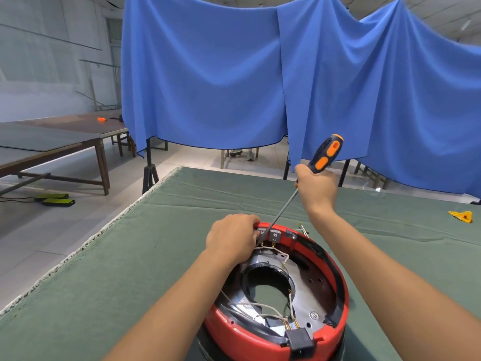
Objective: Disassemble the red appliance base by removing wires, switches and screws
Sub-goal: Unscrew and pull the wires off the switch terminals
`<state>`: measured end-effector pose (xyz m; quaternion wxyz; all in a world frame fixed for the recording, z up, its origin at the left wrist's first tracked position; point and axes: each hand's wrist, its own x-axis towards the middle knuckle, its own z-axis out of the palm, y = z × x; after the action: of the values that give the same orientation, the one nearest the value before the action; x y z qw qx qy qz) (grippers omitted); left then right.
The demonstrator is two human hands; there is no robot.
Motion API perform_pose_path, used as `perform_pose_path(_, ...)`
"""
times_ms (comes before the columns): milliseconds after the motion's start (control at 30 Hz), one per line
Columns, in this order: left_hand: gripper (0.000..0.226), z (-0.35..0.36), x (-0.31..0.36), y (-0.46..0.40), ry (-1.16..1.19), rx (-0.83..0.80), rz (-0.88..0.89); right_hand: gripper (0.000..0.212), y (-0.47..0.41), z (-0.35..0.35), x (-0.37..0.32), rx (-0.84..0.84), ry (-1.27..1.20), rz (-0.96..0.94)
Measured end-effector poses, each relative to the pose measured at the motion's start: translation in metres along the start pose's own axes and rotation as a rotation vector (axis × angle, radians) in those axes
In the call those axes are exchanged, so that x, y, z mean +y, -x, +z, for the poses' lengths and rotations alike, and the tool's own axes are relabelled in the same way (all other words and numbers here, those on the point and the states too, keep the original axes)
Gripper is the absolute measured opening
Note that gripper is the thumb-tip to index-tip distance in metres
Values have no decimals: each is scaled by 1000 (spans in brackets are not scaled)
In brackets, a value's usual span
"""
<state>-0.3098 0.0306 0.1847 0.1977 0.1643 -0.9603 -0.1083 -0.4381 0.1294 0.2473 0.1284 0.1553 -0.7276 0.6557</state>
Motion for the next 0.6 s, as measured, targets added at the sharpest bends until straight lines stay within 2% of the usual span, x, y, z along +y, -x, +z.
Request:
perform_pose_path(67,11,0,0,0,7,1,-1,25,3,-3,-1,20,-41,-27)
perform_pose_path(300,13,1,-2,-3,9,-2,-12,18,17,-43,-9,147,-121,-188)
perform_pose_path(600,16,1,-1,-1,1,-1,-11,22,44,-48,6,160,-298,-250)
